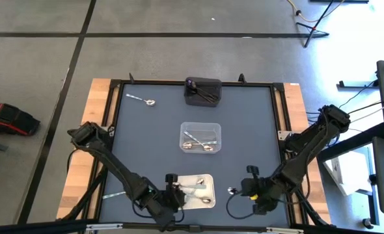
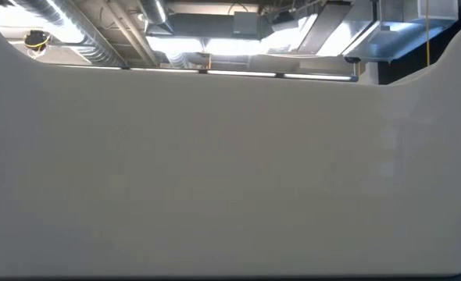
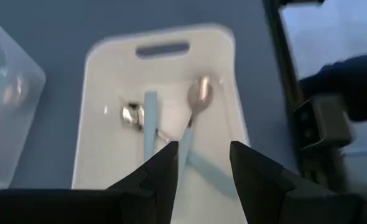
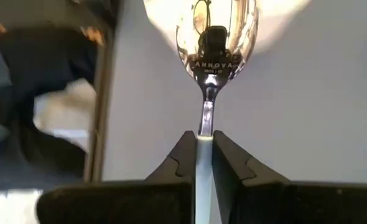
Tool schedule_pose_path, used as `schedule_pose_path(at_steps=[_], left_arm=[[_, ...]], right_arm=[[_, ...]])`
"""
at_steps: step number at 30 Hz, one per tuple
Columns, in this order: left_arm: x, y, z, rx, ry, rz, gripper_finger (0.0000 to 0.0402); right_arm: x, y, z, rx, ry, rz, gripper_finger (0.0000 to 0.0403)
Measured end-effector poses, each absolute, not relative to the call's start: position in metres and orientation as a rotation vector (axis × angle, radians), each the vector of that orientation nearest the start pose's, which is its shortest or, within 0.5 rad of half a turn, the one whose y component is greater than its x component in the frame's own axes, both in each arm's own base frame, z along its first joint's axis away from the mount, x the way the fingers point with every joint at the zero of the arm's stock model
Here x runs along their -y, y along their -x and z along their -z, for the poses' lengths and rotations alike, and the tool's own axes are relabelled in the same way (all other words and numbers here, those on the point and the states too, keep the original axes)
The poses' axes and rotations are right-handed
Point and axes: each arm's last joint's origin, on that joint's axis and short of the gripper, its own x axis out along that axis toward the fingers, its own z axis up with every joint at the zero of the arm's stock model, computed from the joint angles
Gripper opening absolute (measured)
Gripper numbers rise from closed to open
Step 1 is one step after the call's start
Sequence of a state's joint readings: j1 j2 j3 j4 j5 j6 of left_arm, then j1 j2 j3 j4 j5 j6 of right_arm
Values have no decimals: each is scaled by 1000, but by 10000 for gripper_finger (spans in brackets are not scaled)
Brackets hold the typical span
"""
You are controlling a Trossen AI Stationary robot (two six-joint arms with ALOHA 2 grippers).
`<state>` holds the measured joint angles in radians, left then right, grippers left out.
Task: Sort silverware by color (type)
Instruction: Put the blue spoon into the white bin
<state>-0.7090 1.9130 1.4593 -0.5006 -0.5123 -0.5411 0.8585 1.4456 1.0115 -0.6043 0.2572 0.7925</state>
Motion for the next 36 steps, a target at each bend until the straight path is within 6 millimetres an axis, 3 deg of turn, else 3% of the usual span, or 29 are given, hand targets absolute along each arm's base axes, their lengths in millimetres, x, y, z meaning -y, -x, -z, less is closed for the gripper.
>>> schedule_pose_path(at_steps=[7, 14, 19, 24, 36], left_arm=[[263, -298, -239, -743, -97, -72, 140], [261, -279, -236, -809, -119, -178, 140], [259, -268, -232, -854, -105, -241, 140], [262, -258, -235, -855, -82, -260, 140], [263, -249, -239, -837, -26, -300, 140]], right_arm=[[-197, -235, -257, -764, -160, -276, 18], [-175, -272, -270, -545, -122, -310, 18], [-168, -299, -259, -490, -103, -396, 18], [-163, -320, -232, -524, -75, -385, 18], [-168, -330, -190, -653, -24, -389, 21]])
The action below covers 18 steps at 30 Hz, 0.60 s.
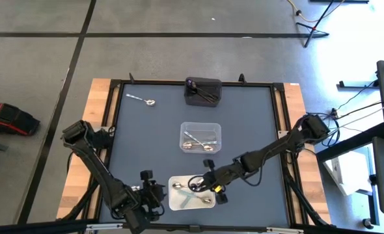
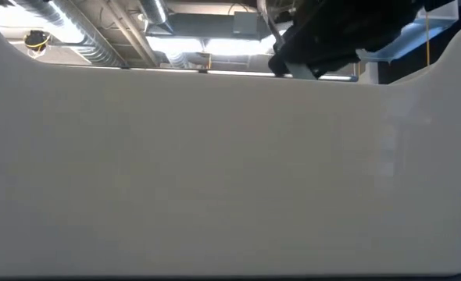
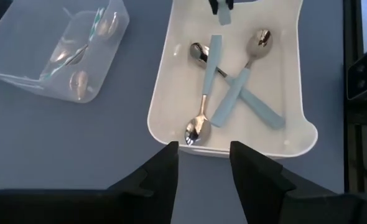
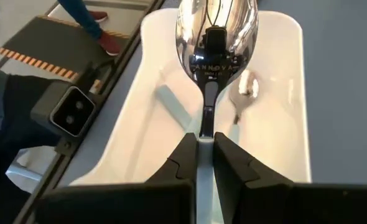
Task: Sort silverware by color (type)
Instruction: Put the blue spoon into the white bin, then put the bottom green patterned spoon into the transparent bin
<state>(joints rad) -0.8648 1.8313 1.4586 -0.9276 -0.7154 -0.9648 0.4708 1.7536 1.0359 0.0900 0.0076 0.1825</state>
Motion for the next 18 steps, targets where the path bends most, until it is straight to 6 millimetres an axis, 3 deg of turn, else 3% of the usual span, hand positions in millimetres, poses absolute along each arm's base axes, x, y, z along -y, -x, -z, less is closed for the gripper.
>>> schedule_pose_path(at_steps=[3, 12, 18], left_arm=[[263, -249, -238, -856, -5, -293, 140], [264, -245, -235, -964, 119, -296, 140], [257, -229, -218, -1167, 216, -385, 140]], right_arm=[[-167, -330, -190, -661, -21, -383, 40], [-166, -322, -197, -711, -59, -453, 155], [-174, -291, -222, -729, 28, -447, 169]])
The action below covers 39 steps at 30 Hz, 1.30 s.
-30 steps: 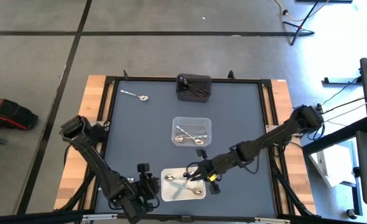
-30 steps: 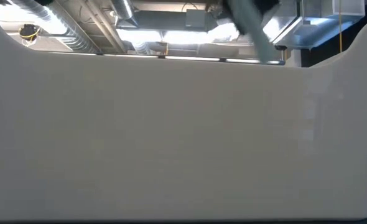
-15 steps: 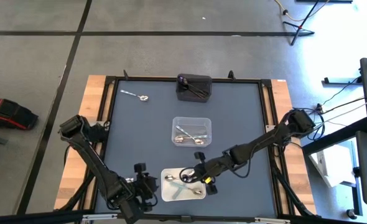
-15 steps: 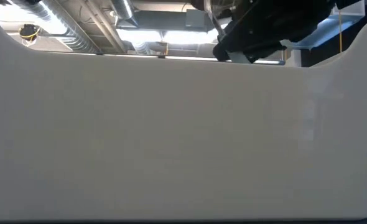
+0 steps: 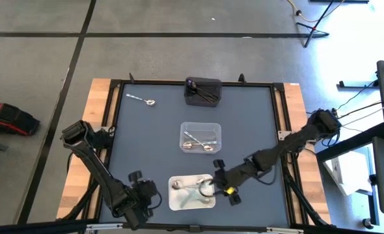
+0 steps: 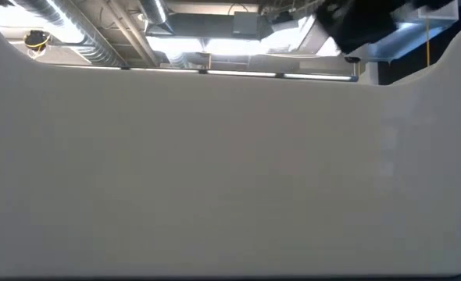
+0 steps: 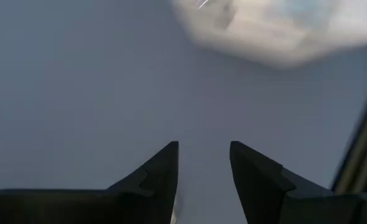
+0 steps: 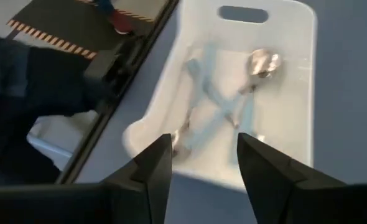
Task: Sort silverware by color (type)
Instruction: Put the bottom green patterned spoon into the transparent bin
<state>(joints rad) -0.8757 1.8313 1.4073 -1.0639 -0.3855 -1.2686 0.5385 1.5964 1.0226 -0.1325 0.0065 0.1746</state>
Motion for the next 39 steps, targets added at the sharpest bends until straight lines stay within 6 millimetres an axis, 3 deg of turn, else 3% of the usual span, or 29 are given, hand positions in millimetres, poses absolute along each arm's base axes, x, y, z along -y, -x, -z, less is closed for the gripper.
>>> schedule_pose_path(at_steps=[7, 12, 18, 27, 33, 39], left_arm=[[240, -211, -210, -1462, 235, -557, 140], [237, -202, -190, -1614, 302, -573, 140], [236, -189, -164, -1749, 369, -487, 140], [211, -163, -177, -1619, 527, -359, 139], [211, -148, -152, -1629, 575, -237, 139], [203, -138, -139, -1655, 606, -342, 139]], right_arm=[[-185, -247, -230, -694, 65, -511, 170], [-193, -223, -211, -661, 94, -555, 170], [-190, -208, -183, -607, 20, -576, 170], [-177, -195, -158, -547, -94, -568, 170], [-175, -194, -156, -538, -102, -559, 170], [-175, -194, -156, -527, -87, -528, 170]])
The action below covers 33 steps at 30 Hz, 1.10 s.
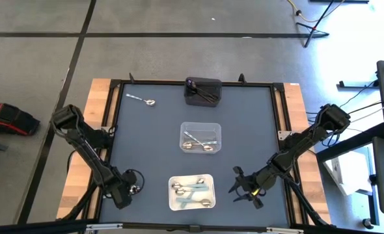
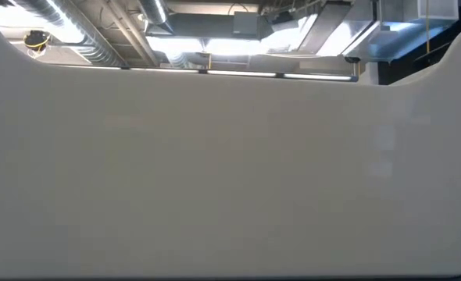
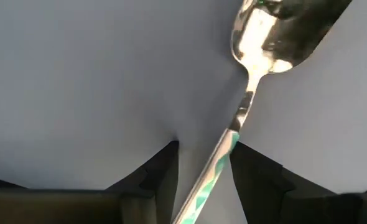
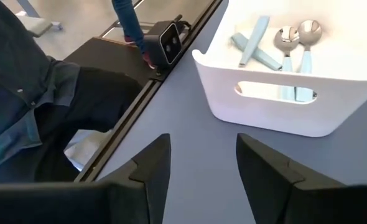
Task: Sort silverware by color (type)
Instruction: Put the bottom green patterned spoon into the transparent bin
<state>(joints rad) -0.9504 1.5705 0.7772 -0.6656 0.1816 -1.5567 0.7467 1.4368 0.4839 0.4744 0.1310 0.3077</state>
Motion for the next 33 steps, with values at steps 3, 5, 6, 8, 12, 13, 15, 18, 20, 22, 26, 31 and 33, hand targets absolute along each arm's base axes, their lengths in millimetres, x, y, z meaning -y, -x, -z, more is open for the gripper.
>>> schedule_pose_path(at_steps=[3, 5, 6, 8, 12, 13, 15, 18, 20, 22, 26, 31, 33], left_arm=[[202, -138, -138, -1654, 619, -335, 136], [202, -138, -138, -1655, 619, -337, 126], [202, -139, -138, -1654, 621, -341, 119], [200, -140, -138, -1643, 624, -355, 95], [203, -149, -141, -1571, 627, -319, 26], [203, -152, -143, -1546, 622, -312, 16], [201, -156, -144, -1506, 613, -325, 13], [202, -162, -150, -1469, 598, -323, 19], [202, -167, -157, -1463, 582, -323, 18], [200, -171, -165, -1459, 549, -339, 14], [198, -187, -194, -1388, 468, -360, 14], [190, -217, -233, -1196, 331, -343, 16], [183, -230, -248, -1130, 279, -328, 17]], right_arm=[[-174, -194, -156, -525, -84, -522, 170], [-174, -195, -155, -524, -81, -509, 170], [-174, -195, -155, -525, -78, -503, 170], [-174, -195, -155, -524, -78, -501, 170], [-174, -195, -155, -524, -79, -501, 170], [-174, -195, -155, -524, -81, -500, 170], [-174, -195, -155, -525, -83, -500, 170], [-174, -195, -155, -534, -108, -497, 170], [-173, -194, -154, -548, -110, -497, 170], [-173, -193, -152, -569, -115, -489, 170], [-172, -193, -151, -564, -52, -470, 170], [-170, -195, -151, -523, 64, -438, 170], [-167, -196, -151, -521, 76, -432, 170]])
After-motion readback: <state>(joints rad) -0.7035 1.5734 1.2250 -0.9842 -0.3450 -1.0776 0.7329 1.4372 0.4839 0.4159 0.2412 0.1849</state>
